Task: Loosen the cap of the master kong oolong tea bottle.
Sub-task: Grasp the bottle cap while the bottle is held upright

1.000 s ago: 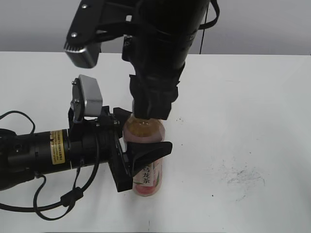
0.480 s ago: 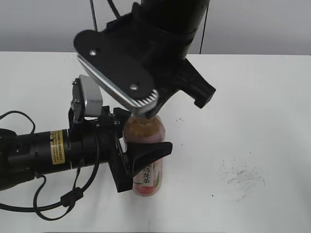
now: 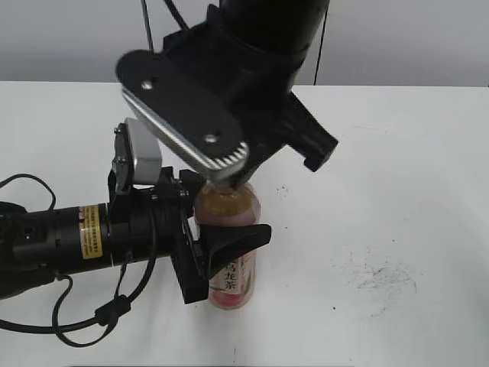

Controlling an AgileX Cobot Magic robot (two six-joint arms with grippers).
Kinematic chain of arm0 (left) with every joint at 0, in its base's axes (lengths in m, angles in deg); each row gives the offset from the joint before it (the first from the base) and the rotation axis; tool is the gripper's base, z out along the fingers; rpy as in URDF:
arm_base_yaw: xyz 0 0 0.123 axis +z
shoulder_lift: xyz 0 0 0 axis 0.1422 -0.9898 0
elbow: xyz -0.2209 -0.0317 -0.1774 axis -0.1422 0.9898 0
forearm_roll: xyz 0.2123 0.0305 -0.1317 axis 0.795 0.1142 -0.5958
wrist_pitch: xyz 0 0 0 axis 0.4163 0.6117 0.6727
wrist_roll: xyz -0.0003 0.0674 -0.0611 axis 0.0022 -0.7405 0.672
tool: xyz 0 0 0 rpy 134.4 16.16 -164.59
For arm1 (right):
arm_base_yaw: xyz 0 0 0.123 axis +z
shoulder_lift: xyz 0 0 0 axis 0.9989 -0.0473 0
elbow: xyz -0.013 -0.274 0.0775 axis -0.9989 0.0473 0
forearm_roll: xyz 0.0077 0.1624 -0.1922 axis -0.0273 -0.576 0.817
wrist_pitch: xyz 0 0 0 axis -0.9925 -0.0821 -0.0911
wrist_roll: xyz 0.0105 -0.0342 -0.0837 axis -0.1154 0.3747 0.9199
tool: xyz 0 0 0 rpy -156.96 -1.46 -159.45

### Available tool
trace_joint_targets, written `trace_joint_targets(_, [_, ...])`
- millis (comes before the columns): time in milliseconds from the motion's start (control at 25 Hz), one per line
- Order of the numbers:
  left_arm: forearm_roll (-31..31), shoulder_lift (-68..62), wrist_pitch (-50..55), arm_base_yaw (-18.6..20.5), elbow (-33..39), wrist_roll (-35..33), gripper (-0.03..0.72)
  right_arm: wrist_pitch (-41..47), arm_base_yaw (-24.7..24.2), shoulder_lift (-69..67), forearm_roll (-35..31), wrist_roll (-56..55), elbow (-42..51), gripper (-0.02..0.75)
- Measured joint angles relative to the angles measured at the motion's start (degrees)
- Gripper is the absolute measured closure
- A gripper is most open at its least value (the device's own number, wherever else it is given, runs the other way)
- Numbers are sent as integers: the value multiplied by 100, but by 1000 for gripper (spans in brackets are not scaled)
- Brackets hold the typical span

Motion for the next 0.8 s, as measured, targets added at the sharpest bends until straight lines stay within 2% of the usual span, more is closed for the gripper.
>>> trace_joint_targets(120, [0,0,5,0,-10,13,244,-16,6,0,-33,-1637,0,260])
trace_joint_targets(200, [0,0,5,0,-10,18,244,-16,6,0,-33,-2801,0,206])
trace_joint_targets(280, [0,0,5,0,-10,18,244,-16,6,0,-33,-4118,0,185])
trace_joint_targets(560, [0,0,5,0,-10,19,244,-16,6,0,-28,-8581,0,177])
trace_joint_targets(680, [0,0,5,0,-10,19,244,-16,6,0,17,-9914,0,225])
trace_joint_targets(800, [0,0,5,0,-10,19,244,-16,6,0,88,-10399,0,292])
